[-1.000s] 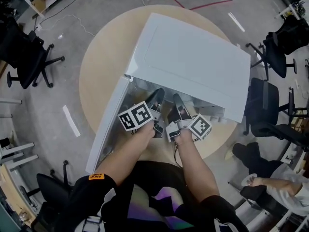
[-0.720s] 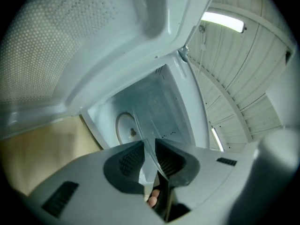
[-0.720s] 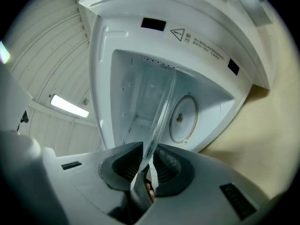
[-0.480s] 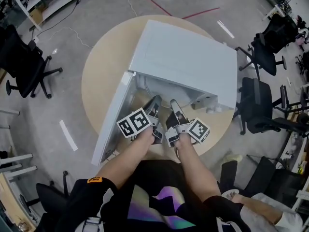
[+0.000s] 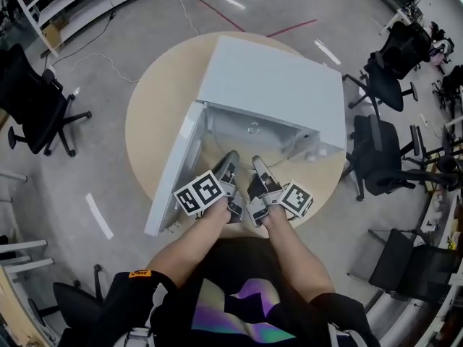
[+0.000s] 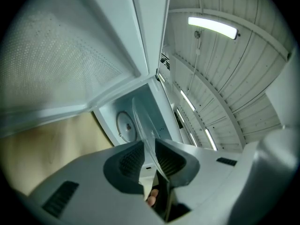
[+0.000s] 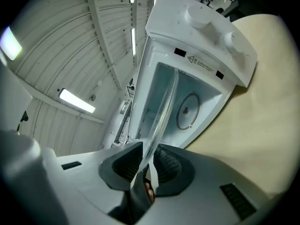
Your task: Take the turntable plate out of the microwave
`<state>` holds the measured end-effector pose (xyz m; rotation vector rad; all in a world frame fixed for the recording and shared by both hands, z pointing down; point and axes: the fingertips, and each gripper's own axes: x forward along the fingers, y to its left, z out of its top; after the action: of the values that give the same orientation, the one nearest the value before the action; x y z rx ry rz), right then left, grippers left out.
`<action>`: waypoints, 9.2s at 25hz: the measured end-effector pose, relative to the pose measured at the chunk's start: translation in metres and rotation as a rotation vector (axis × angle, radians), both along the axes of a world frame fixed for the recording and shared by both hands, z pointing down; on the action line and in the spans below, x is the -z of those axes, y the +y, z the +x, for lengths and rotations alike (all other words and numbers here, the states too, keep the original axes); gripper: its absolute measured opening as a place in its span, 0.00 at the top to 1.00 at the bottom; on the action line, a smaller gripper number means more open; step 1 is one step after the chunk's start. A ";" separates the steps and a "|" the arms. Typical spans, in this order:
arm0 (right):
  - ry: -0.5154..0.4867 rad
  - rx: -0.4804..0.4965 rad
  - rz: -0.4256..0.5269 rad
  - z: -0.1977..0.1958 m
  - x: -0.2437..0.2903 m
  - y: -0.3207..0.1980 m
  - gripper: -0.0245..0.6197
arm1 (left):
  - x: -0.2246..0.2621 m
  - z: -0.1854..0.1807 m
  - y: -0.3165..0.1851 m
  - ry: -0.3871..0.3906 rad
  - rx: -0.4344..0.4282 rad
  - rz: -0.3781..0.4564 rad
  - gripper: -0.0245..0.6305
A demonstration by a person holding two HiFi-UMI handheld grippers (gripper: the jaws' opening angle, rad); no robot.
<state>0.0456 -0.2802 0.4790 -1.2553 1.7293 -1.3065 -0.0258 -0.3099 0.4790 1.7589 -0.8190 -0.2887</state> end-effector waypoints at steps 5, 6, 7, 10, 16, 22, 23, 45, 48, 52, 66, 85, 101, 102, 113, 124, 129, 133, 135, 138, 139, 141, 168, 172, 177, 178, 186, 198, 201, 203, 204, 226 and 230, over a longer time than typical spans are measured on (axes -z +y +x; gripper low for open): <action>-0.012 0.057 0.046 -0.008 0.012 0.012 0.85 | 0.002 -0.003 0.016 0.003 0.015 0.005 0.79; -0.009 0.066 0.042 -0.008 0.011 0.015 0.85 | 0.002 -0.004 0.020 0.001 0.021 0.007 0.79; -0.007 0.073 0.033 -0.007 0.009 0.019 0.85 | 0.003 -0.004 0.024 -0.003 0.026 0.009 0.79; -0.037 0.106 0.044 -0.010 0.013 0.032 0.85 | 0.005 -0.005 0.038 -0.020 0.042 0.017 0.79; -0.022 0.166 0.009 0.002 0.005 0.072 0.85 | 0.005 0.001 0.082 -0.046 0.095 0.009 0.78; -0.005 0.230 -0.016 0.009 -0.006 0.116 0.85 | 0.002 0.005 0.129 -0.070 0.147 0.004 0.78; -0.008 0.241 -0.016 0.009 -0.006 0.123 0.85 | 0.001 0.005 0.136 -0.073 0.155 0.004 0.78; 0.023 0.352 -0.117 0.018 -0.069 0.223 0.83 | -0.061 0.013 0.243 -0.081 0.240 -0.089 0.78; 0.027 0.354 -0.145 0.021 -0.085 0.228 0.83 | -0.077 0.017 0.249 -0.085 0.239 -0.116 0.78; 0.025 0.349 -0.176 0.025 -0.102 0.229 0.83 | -0.094 0.021 0.249 -0.089 0.233 -0.148 0.78; 0.024 0.339 -0.221 0.028 -0.127 0.217 0.82 | -0.118 0.024 0.236 -0.111 0.217 -0.199 0.78; -0.034 0.431 -0.378 0.017 -0.159 0.224 0.82 | -0.144 0.016 0.235 -0.055 0.298 -0.347 0.83; 0.076 0.557 -0.425 0.017 -0.171 0.261 0.82 | -0.164 0.018 0.249 -0.081 0.291 -0.356 0.83; 0.078 0.558 -0.424 0.017 -0.171 0.261 0.82 | -0.165 0.019 0.249 -0.083 0.287 -0.355 0.83; 0.080 0.544 -0.438 0.023 -0.178 0.268 0.83 | -0.181 0.029 0.258 -0.056 0.107 -0.362 0.82; 0.082 0.493 -0.465 0.034 -0.184 0.267 0.83 | -0.182 0.042 0.270 -0.050 -0.116 -0.329 0.81; 0.094 0.485 -0.486 0.036 -0.187 0.266 0.83 | -0.182 0.043 0.275 -0.055 -0.122 -0.343 0.81; 0.105 0.467 -0.484 0.039 -0.186 0.261 0.83 | -0.182 0.047 0.286 -0.048 -0.165 -0.349 0.81; 0.109 0.469 -0.487 0.041 -0.187 0.261 0.83 | -0.182 0.047 0.291 -0.041 -0.169 -0.350 0.81; 0.107 0.481 -0.504 0.042 -0.187 0.264 0.83 | -0.179 0.049 0.295 -0.043 -0.176 -0.338 0.81; 0.110 0.485 -0.512 0.043 -0.188 0.267 0.83 | -0.178 0.050 0.296 -0.045 -0.181 -0.333 0.81; 0.121 0.488 -0.526 0.047 -0.189 0.273 0.83 | -0.175 0.051 0.298 -0.050 -0.190 -0.322 0.81; 0.903 0.481 0.224 0.017 0.008 0.269 0.93 | 0.017 0.015 0.313 -0.734 -0.005 0.479 0.89; 0.922 0.446 0.294 0.008 0.036 0.274 0.93 | 0.039 0.006 0.319 -0.781 0.036 0.525 0.89; 0.932 0.391 0.361 0.002 0.066 0.282 0.93 | 0.065 -0.007 0.329 -0.771 0.087 0.567 0.89; 0.939 0.378 0.368 0.001 0.070 0.284 0.93 | 0.070 -0.008 0.333 -0.768 0.087 0.578 0.89; 0.984 0.319 0.369 -0.024 0.090 0.328 0.93 | 0.094 -0.032 0.386 -0.791 0.055 0.622 0.89; 1.064 0.318 0.310 -0.069 0.093 0.434 0.93 | 0.103 -0.073 0.477 -0.729 0.048 0.637 0.89; 1.068 0.317 0.319 -0.076 0.099 0.447 0.93 | 0.105 -0.078 0.491 -0.728 0.054 0.643 0.89; 1.068 0.323 0.332 -0.079 0.102 0.455 0.93 | 0.109 -0.081 0.500 -0.735 0.065 0.649 0.89; 1.068 0.328 0.340 -0.081 0.104 0.459 0.93 | 0.111 -0.083 0.504 -0.738 0.073 0.652 0.89; 1.031 0.394 0.475 0.076 0.114 0.589 0.93 | 0.115 0.080 0.646 -0.816 0.192 0.626 0.89; 1.013 0.436 0.491 0.093 0.106 0.613 0.93 | 0.105 0.100 0.674 -0.835 0.215 0.594 0.89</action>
<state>0.1384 0.3327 0.3725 -1.3630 2.9171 -0.3047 0.0743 0.3639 0.3738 2.3858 -1.6489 0.1039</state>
